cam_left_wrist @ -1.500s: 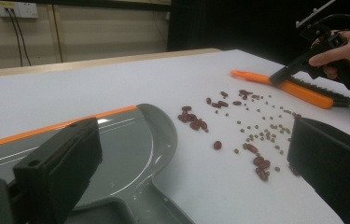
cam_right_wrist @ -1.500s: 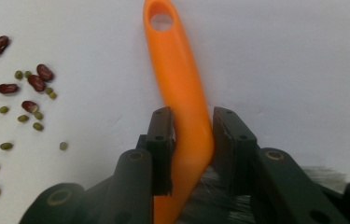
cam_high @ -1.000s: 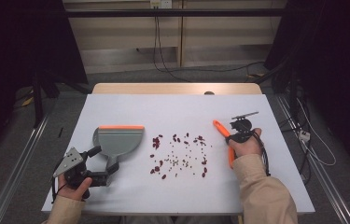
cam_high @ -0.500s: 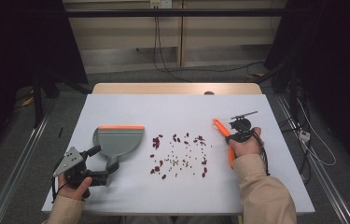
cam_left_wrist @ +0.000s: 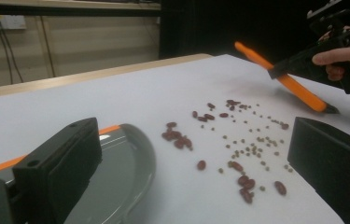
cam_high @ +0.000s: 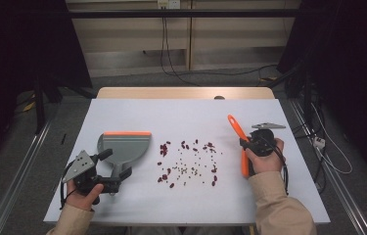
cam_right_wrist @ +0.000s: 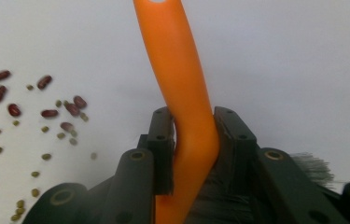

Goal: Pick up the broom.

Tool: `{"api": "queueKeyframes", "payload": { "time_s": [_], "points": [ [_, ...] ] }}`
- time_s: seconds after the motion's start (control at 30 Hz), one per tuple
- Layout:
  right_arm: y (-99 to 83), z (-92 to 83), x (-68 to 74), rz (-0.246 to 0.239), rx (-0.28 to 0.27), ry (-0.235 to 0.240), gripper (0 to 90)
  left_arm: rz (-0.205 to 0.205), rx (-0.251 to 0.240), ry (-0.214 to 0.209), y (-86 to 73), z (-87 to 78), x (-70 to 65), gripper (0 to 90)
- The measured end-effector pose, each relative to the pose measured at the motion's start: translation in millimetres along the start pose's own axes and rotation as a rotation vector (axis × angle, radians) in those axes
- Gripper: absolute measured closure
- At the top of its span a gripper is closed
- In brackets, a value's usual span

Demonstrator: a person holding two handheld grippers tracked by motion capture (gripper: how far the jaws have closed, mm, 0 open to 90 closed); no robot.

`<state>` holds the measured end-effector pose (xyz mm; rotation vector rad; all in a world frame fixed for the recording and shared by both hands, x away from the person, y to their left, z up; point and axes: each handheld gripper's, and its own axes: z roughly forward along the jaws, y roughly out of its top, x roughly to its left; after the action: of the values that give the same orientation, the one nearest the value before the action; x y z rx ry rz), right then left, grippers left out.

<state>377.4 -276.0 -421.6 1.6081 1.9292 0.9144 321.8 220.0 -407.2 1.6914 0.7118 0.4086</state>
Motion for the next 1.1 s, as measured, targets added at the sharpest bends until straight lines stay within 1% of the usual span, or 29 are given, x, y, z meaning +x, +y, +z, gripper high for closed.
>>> {"api": "queueKeyframes", "payload": {
  "time_s": [0.03,0.07,0.1,0.13,0.17,0.2,0.23,0.27,0.3,0.37,0.4,0.43,0.47,0.5,0.6,0.63,0.67,0.7,0.73,0.8,0.83,0.9,1.0,1.03,1.1],
  "points": [
    [-2.4,-10.7,-1.6,0.018,-0.071,0.016,70.0,0.008,0.0,-0.009,2.7,2.6,-3.5,2.5],
    [-2.4,-10.7,-1.6,0.018,-0.071,0.016,70.0,0.016,0.0,-0.019,5.4,5.6,-6.8,2.5],
    [-5.0,-22.0,-2.6,0.037,-0.141,0.028,70.2,0.021,-0.003,-0.041,10.4,11.1,-13.8,2.4],
    [-5.0,-22.0,-2.6,0.037,-0.141,0.028,70.2,0.021,-0.003,-0.041,10.4,11.1,-13.8,2.3],
    [-6.0,-25.4,-2.9,0.04,-0.167,0.033,70.2,0.027,-0.002,-0.047,13.0,14.8,-18.1,2.3],
    [-8.0,-30.7,-3.2,0.048,-0.206,0.04,70.3,0.028,-0.003,-0.054,14.4,17.3,-20.5,2.4],
    [-10.9,-38.0,-3.7,0.064,-0.263,0.052,70.5,0.03,-0.006,-0.063,16.0,20.3,-23.2,2.4],
    [-12.4,-42.1,-3.6,0.072,-0.29,0.049,70.6,0.03,-0.006,-0.07,17.2,23.5,-25.9,2.4],
    [-12.4,-42.1,-3.6,0.072,-0.29,0.049,70.6,0.026,-0.003,-0.077,18.0,26.8,-28.8,2.4],
    [-16.2,-51.5,-3.1,0.091,-0.343,0.055,70.8,0.024,-0.003,-0.091,19.6,32.5,-33.6,2.5],
    [-16.2,-51.5,-3.1,0.091,-0.343,0.055,70.8,0.027,-0.001,-0.096,20.4,35.2,-35.5,2.5],
    [-17.3,-53.0,-3.2,0.093,-0.352,0.064,70.8,0.026,-0.003,-0.103,21.3,38.1,-37.9,2.5],
    [-18.7,-54.1,-3.2,0.094,-0.363,0.064,70.8,0.026,-0.004,-0.107,21.7,39.7,-39.3,2.5],
    [-20.4,-55.8,-3.2,0.09,-0.379,0.077,70.8,0.028,-0.003,-0.113,22.6,43.9,-42.7,2.5],
    [-21.2,-58.2,-2.9,0.09,-0.389,0.078,70.9,0.029,0.001,-0.12,22.8,48.5,-45.6,2.5],
    [-21.8,-61.7,-2.6,0.094,-0.409,0.078,70.9,0.026,0.003,-0.128,22.9,52.6,-48.1,2.5],
    [-21.8,-61.7,-2.6,0.094,-0.409,0.078,70.9,0.026,0.003,-0.128,22.9,52.6,-48.1,2.5],
    [-22.5,-65.3,-3.3,0.102,-0.433,0.087,71.0,0.023,0.003,-0.135,22.7,56.0,-50.5,2.6],
    [-22.5,-65.3,-3.3,0.102,-0.433,0.087,71.0,0.023,0.003,-0.135,22.7,56.0,-50.5,2.6],
    [-23.2,-68.6,-4.0,0.114,-0.45,0.096,71.0,0.023,0.005,-0.138,22.4,58.6,-52.1,2.6],
    [-22.9,-69.1,-4.4,0.116,-0.444,0.102,71.0,0.02,0.004,-0.139,22.2,59.7,-53.1,2.6],
    [-22.9,-70.7,-3.3,0.105,-0.457,0.095,71.0,0.023,0.007,-0.142,22.2,61.6,-54.5,2.6],
    [-22.6,-71.2,-2.6,0.106,-0.464,0.1,71.0,0.025,0.008,-0.14,22.2,62.6,-55.2,2.6],
    [-22.2,-71.3,-2.1,0.098,-0.467,0.098,71.1,0.023,0.005,-0.142,22.1,64.0,-56.0,2.7],
    [-21.5,-71.4,-1.4,0.103,-0.468,0.105,71.0,0.025,0.008,-0.142,22.1,64.6,-56.2,2.7]
  ]
}}
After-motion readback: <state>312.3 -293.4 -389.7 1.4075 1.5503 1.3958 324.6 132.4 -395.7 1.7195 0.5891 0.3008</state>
